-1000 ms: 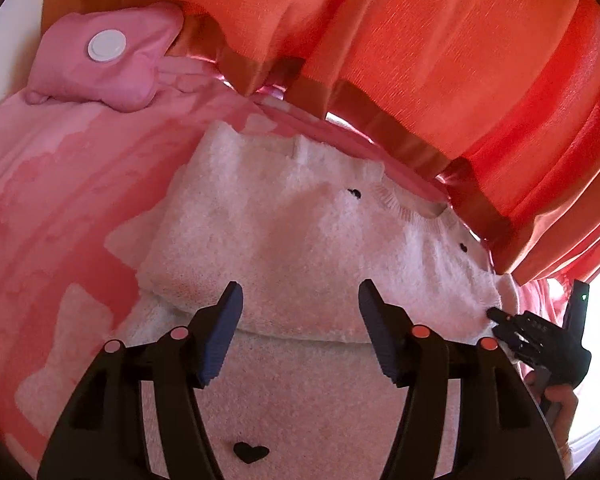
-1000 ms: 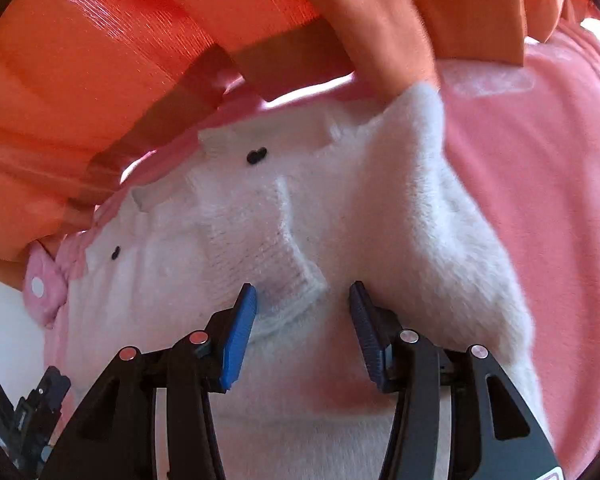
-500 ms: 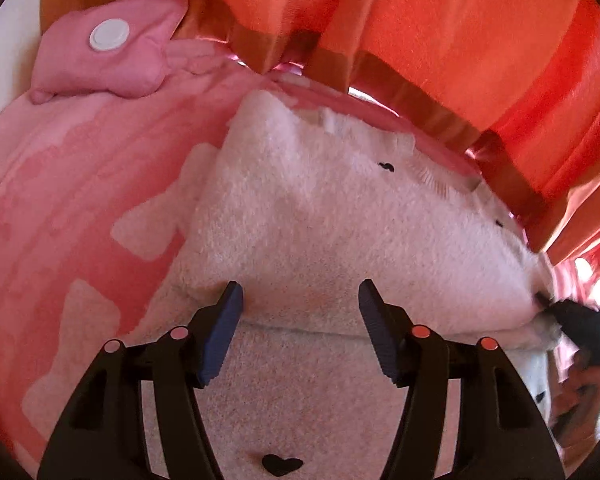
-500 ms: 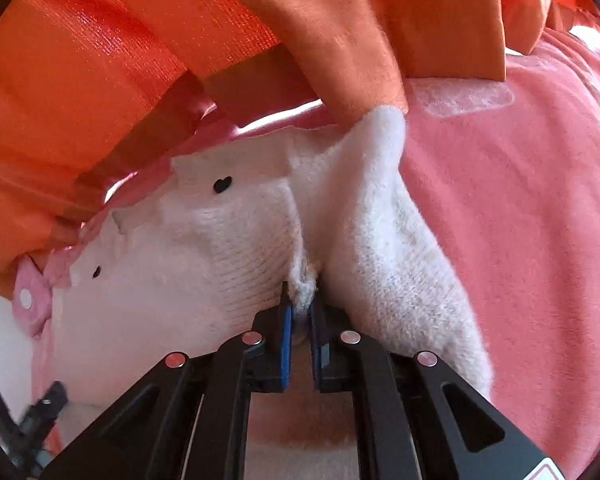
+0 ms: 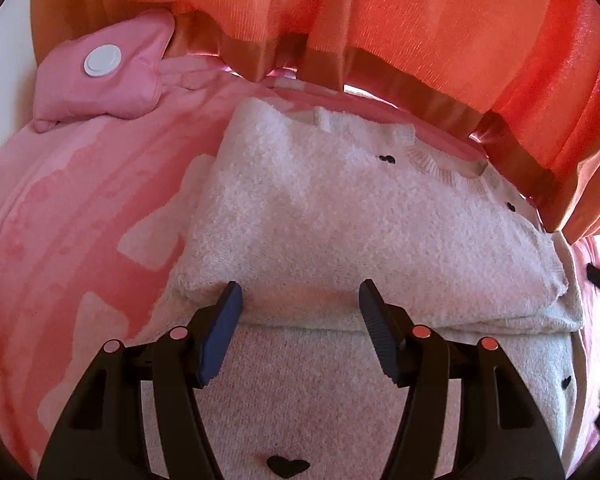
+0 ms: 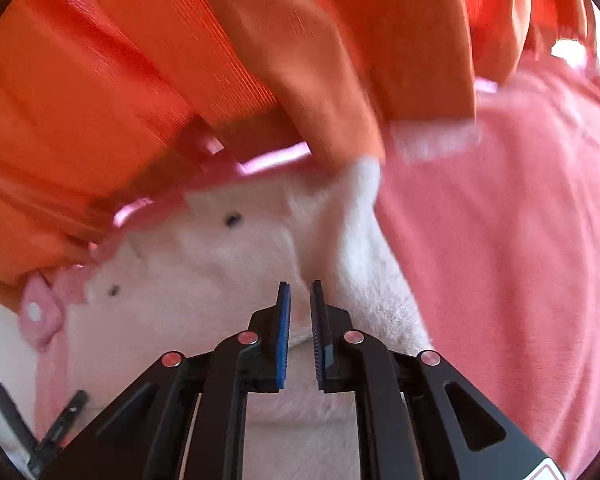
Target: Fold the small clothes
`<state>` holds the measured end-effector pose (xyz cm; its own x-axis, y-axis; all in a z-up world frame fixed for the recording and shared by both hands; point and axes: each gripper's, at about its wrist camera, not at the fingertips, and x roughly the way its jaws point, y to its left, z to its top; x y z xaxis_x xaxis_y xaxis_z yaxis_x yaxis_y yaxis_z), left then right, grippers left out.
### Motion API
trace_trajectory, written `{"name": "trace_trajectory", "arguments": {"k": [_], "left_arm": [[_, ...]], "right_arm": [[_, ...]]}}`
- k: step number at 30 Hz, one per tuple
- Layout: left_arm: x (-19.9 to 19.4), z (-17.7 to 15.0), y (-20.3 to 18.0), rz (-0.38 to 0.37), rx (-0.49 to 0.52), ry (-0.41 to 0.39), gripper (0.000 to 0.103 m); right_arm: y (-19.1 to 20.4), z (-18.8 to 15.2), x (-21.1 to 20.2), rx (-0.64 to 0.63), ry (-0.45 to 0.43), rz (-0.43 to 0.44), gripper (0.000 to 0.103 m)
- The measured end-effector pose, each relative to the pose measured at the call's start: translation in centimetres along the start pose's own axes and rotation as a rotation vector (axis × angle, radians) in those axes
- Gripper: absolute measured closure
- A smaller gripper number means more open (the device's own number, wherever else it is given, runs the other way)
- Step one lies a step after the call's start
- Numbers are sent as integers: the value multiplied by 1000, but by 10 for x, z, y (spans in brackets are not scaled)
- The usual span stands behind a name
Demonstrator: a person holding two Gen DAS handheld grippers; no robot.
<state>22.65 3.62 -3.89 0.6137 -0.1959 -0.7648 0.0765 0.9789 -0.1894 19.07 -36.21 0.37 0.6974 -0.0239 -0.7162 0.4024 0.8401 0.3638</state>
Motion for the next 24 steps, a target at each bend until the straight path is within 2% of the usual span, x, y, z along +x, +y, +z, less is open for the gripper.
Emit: {"name": "trace_trajectory", "arguments": {"k": [2,5,6,7,8,9,10,11,13,16,19,24], "left_arm": [[-7,-4,-2,6,14,3,44],[-23,-14,-4,17,35,-8,44],[-29,-19,-5,23,36,-16,44],[-34,-23,-6,25,35,-22,44],[-41,-29,-7,28,37,-26,44],[-45,-34,-7,30,44,-27,44],[-49,-42,-8,34,53,-26,44],[-52,-48,-9,40,59,-24,44],[-61,-67,-6,56,61,-11,44],[-71,-92,4,78,34,2,44],[-82,-113,11,112,33,2,44],[-102,-134,13,161,73,-34,42]], "right_arm": [[0,-9,-19,7,-2,18,85],[4,-27,-37,-25,14,32,85],[4,-37,-43,-36,10,17,83],[0,-52,-53,-52,3,-24,78],[-8,-66,-58,-56,-4,-54,68],[-16,-84,-65,-56,-6,-96,62],[-24,-95,-70,-54,5,-132,58],[-33,-109,-75,-45,30,-158,58],[-53,-131,-88,1,76,-150,58],[-72,-146,-97,57,135,-126,57],[-87,-153,-108,142,152,-39,55],[-91,-164,-110,203,200,58,50]]}}
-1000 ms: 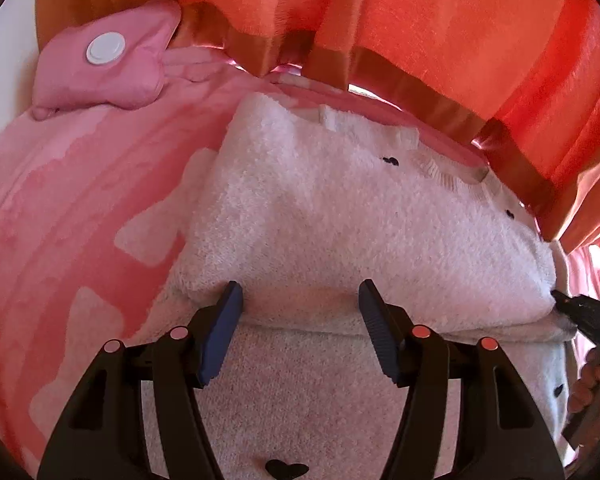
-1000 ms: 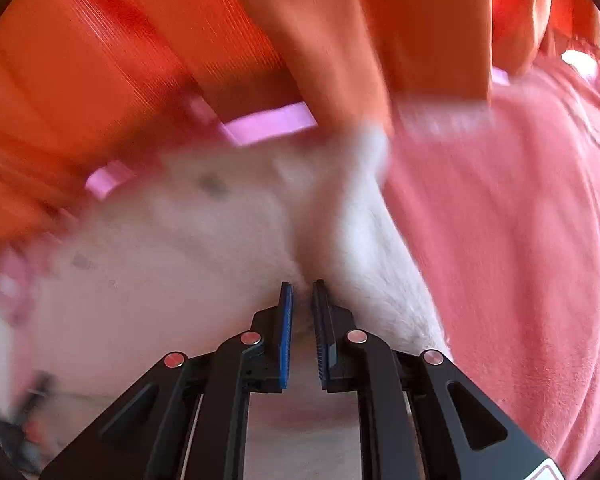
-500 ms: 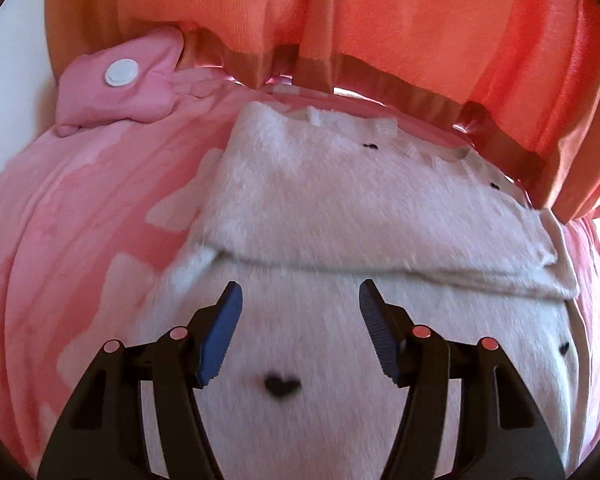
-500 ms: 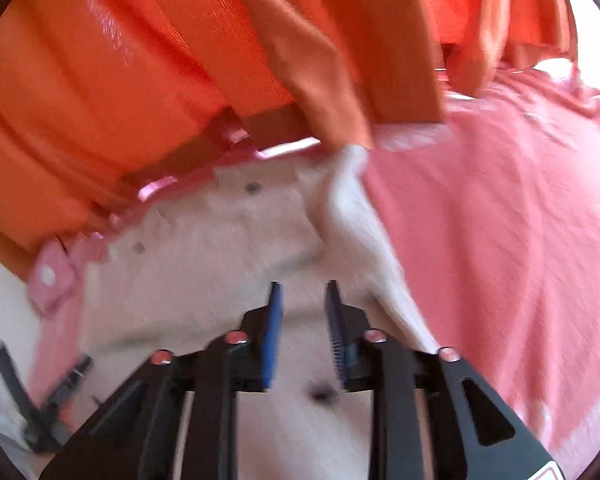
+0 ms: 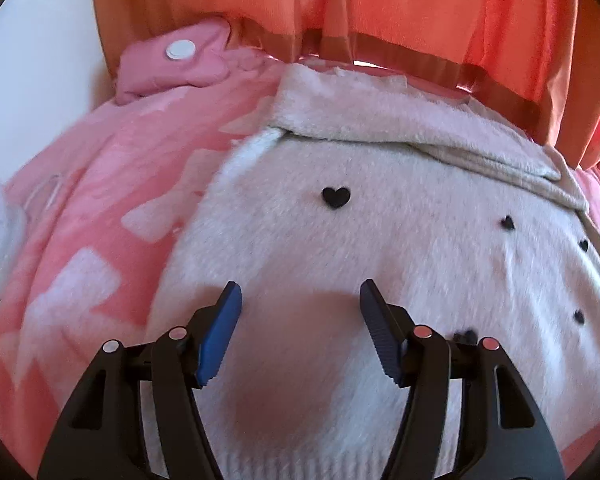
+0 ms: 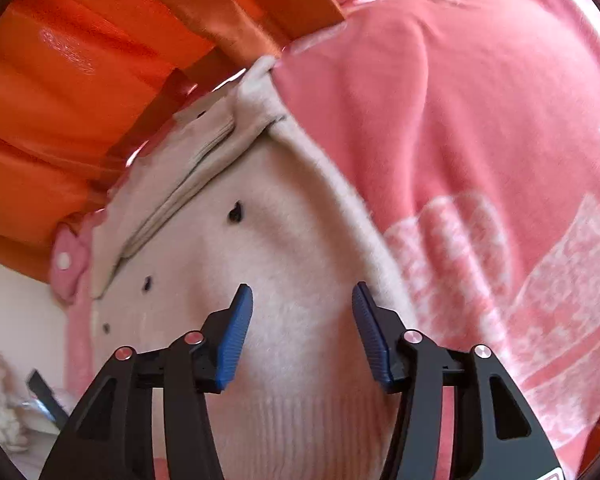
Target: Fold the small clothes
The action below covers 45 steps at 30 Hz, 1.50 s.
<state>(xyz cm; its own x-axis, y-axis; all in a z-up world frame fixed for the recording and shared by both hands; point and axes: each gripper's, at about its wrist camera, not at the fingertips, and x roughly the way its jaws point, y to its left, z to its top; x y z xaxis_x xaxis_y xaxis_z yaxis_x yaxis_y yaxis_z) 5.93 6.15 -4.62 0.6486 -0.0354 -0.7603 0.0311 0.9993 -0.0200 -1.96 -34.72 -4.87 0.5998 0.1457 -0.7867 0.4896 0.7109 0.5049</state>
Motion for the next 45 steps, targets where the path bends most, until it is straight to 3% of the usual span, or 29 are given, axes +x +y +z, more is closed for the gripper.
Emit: {"name": "trace_trajectory", "arguments": {"k": [9,15,17,20,22,25,27,28,29,30,31,32,33,35,39,42,45], "left_arm": [[-27,-17,35,-79,-133,32,39],[-56,-35,69,-210,-263,105,24],[-67,-42,76,-259,-280,106,24],[-81,-46,74,-249,-240,82,21],[-81,-46,72,-250,-227,83,19],[-72,-42,70,-247,-228,125,15],[-64,-41,63,-273,-217,174,15],[-61,-40,61,-288,-215,190,18],[-58,-39,58,-328,-219,209,29],[-55,-40,58,-362,-228,228,38],[-50,-40,58,-411,-247,261,57],[-42,-42,58,-479,-289,311,86],[-37,-44,59,-516,-320,346,99],[-42,-44,66,-548,-374,340,98],[-86,-32,76,-577,-324,242,99],[-123,-31,86,-582,-266,192,99],[-154,-46,97,-593,-240,202,99]], "right_arm": [[9,-18,-7,-2,7,-25,41],[2,-37,-11,4,61,-102,38],[9,-45,-18,-49,30,-151,39],[9,-55,-36,-52,-73,-192,38],[3,-57,-40,-17,-95,-236,32],[-8,-49,-19,24,44,-220,30],[-8,-47,-13,18,83,-209,30],[-7,-48,-14,11,80,-203,39],[-5,-49,-17,-3,63,-187,53],[-3,-50,-18,-13,55,-175,60],[-2,-52,-20,-18,51,-157,79],[-1,-52,-22,-16,44,-149,88],[-2,-52,-28,-13,22,-118,89],[-4,-52,-45,-7,-29,-53,94],[-9,-59,-80,-33,-66,30,99],[-11,-77,-106,-110,-68,36,99],[-14,-105,-131,-199,-57,7,99]]}}
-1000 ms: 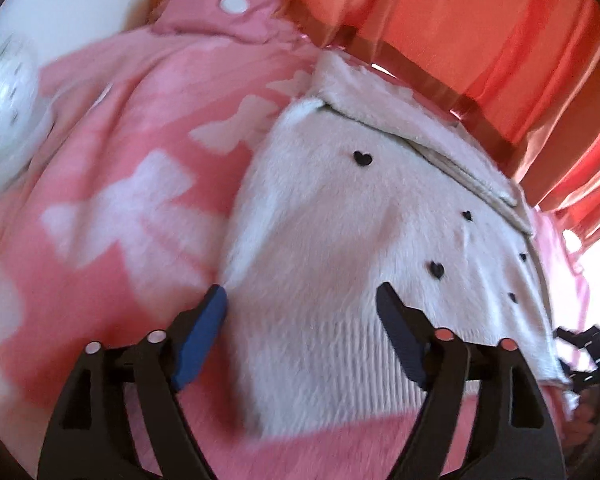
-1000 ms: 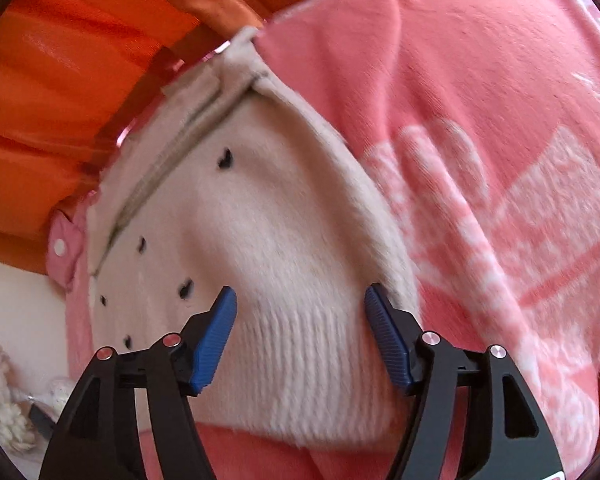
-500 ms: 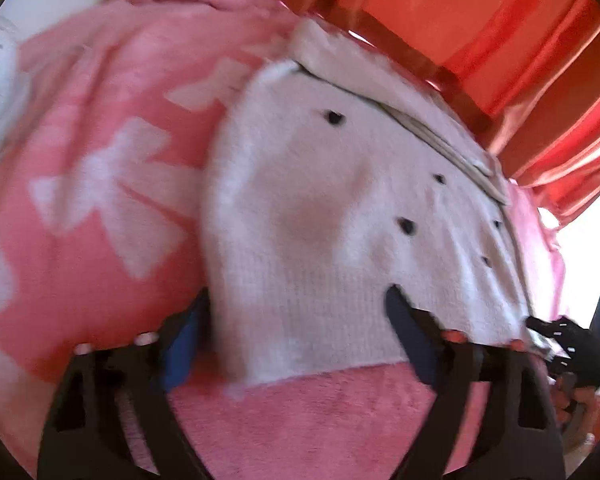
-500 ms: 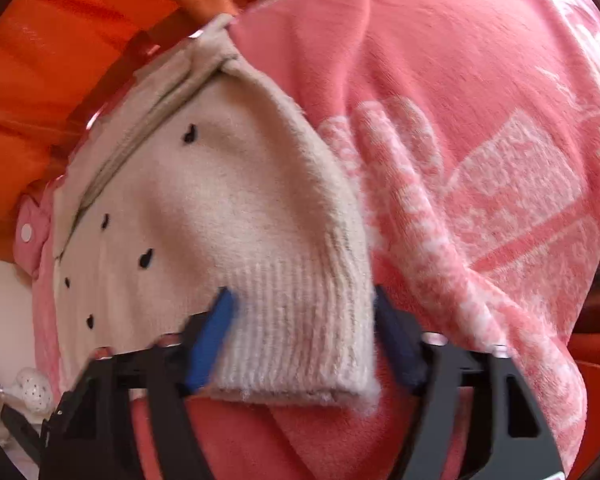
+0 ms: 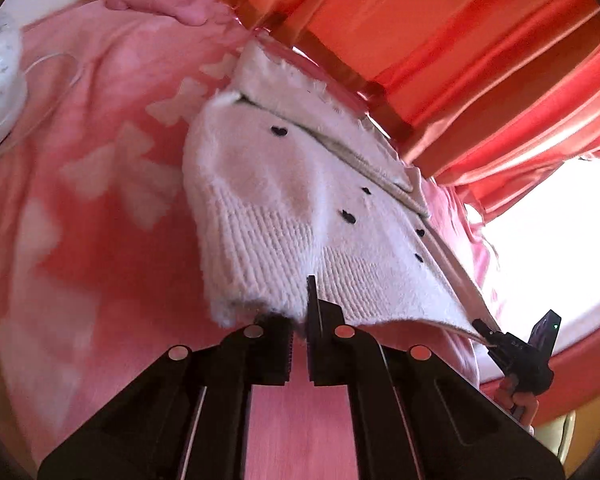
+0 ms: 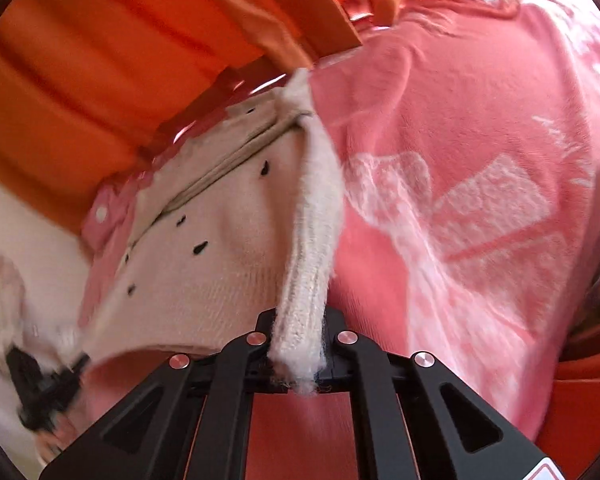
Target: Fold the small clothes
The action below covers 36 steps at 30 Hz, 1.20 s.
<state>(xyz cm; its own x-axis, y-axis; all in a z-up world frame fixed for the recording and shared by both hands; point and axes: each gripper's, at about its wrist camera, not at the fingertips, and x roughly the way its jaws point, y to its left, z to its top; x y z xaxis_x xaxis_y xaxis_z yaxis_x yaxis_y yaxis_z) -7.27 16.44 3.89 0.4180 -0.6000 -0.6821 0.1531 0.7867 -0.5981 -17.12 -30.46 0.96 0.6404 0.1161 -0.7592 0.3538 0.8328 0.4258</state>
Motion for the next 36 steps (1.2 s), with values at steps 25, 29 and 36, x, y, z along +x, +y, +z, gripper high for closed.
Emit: {"name": "trace_trajectory", "arguments": {"k": [25,29,36], "left_arm": [[186,215,-41,162,84,-205,99],[211,226,-22,175,41,-154,98],[205,238,-22,163,46,-152,88]], "right_arm": [[47,201,184,102,-167,-62,98],[40,215,223,78,-87,-115,97],[35,222,192,133,-212,53,74]]}}
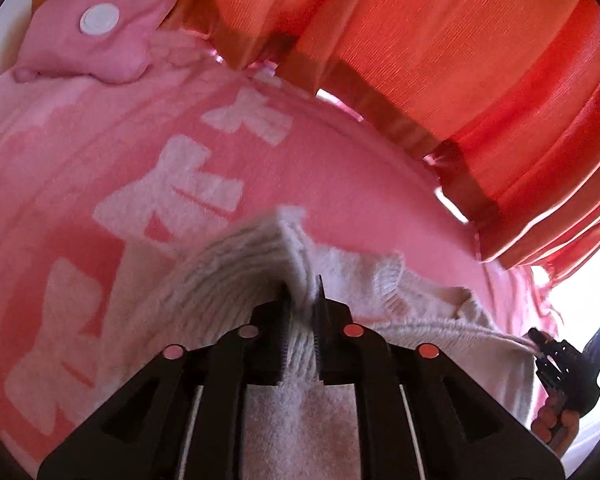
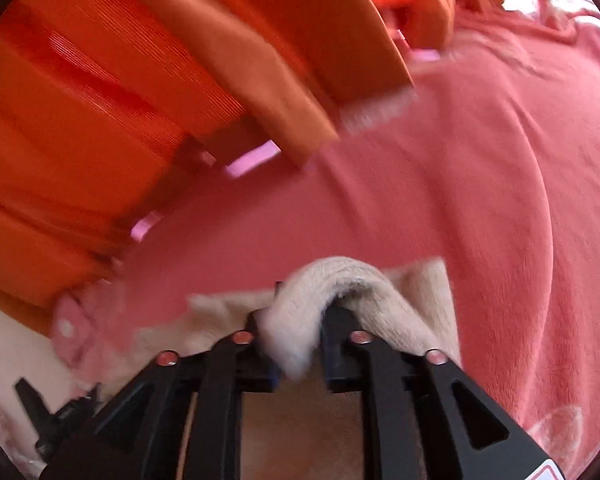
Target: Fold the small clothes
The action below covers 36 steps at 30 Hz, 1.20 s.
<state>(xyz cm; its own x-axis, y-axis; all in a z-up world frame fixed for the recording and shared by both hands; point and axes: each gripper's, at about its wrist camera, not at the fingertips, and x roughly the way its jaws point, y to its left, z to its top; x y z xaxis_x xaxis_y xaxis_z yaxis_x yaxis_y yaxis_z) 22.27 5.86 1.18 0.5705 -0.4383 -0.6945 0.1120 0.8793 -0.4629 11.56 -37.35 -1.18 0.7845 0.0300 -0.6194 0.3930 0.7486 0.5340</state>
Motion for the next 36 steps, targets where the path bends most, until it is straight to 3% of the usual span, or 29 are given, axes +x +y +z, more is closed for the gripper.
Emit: {"name": "trace_trajectory", "arguments": {"k": [1,2,4,7,12,15,16,17,18,19,22,23,24,26,27,28,31,32,34,36], "left_arm": [[-8,3,-1,6,10,-36,71],[-25,4,-1,43,26,-115,47],[-42,6,-1,99,53,-207,32],[-43,4,9,145,67,-191,32],[-8,-6,21,163,38,3,31],[5,-13,25,163,43,80,42],[7,-13,24,162,58,86,56],[6,-14,23,154,64,85,74],[3,-13,23,124,54,77,85],[-1,-11,23,102,42,65,92],[-18,-4,19,75,34,-24,93],[-24,-2,18,69,37,-53,93],[-21,0,20,80,40,-52,93],[-5,0,26,139,38,-7,93],[7,-3,31,163,24,35,93],[11,-5,33,167,12,45,93],[2,-2,23,175,55,6,93],[4,-2,23,181,56,11,93],[15,-5,31,194,36,46,93],[16,-5,30,198,40,44,92]], "right_arm": [[0,0,-5,-7,-16,12,65],[0,1,-9,-15,-31,2,58],[-1,2,-18,-36,-94,-59,50],[-7,4,-23,-57,-105,-105,48],[-5,-5,14,-79,75,-119,48],[4,-18,42,-172,178,-198,48],[8,-21,44,-212,177,-234,58],[14,-23,44,-268,156,-287,87],[17,-22,40,-277,139,-280,96],[18,-19,33,-260,114,-244,96],[24,-1,-14,-200,-68,-59,97],[21,2,-17,-191,-89,-64,97],[14,5,-12,-174,-75,-100,97],[-17,2,27,-105,87,-233,97],[-27,-1,38,-72,137,-256,97],[-31,-2,38,-48,143,-244,98],[-14,6,7,-94,20,-166,98],[-13,6,11,-118,21,-196,98],[-25,-3,38,-103,136,-266,98],[-23,-6,44,-128,149,-288,98]]}}
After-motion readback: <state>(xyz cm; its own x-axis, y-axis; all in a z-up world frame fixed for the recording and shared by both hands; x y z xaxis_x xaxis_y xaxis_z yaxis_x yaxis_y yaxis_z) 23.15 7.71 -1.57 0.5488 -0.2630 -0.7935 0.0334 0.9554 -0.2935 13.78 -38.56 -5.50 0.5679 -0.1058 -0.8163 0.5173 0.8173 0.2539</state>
